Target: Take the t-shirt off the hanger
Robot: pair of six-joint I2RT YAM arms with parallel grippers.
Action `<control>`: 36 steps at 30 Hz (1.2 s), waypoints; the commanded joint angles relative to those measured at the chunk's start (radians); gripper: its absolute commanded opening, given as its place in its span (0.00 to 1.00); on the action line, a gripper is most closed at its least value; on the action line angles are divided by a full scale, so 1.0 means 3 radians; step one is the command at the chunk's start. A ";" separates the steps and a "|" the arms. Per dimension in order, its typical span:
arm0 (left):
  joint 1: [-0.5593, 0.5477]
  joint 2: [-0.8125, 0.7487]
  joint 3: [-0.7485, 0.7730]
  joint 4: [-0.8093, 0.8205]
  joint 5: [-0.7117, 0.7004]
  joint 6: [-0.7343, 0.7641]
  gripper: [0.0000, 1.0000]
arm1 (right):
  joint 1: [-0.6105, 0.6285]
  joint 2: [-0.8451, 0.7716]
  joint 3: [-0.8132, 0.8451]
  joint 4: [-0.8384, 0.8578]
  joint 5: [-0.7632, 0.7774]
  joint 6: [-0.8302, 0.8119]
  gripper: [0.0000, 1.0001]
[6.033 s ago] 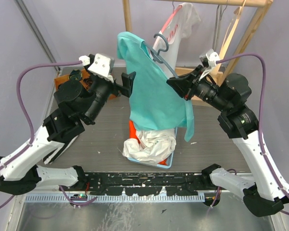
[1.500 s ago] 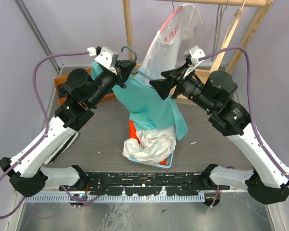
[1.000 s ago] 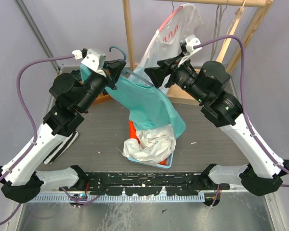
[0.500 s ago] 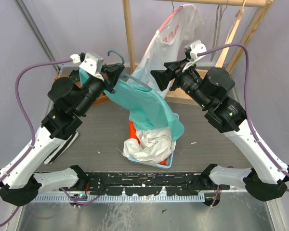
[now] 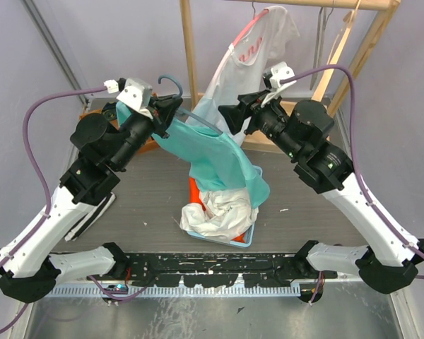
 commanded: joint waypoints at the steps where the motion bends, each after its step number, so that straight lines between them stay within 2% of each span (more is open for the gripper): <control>1: 0.0000 -0.0028 0.0085 0.0071 0.0002 -0.0028 0.00 | 0.0019 0.0132 0.0275 0.0191 0.0172 -0.0029 0.66; 7: 0.0000 -0.0007 0.0125 0.0058 0.0024 -0.0053 0.00 | 0.0019 0.0322 0.0573 0.0171 0.0364 -0.0256 0.66; 18: 0.0000 0.0034 0.0097 0.0062 0.0026 -0.0085 0.00 | 0.0020 0.0039 0.0182 0.0455 0.0463 -0.0442 0.67; 36: 0.0001 0.0037 0.0103 0.0053 0.0014 -0.0108 0.00 | 0.0017 0.0554 0.0812 0.0228 0.0344 -0.0769 0.67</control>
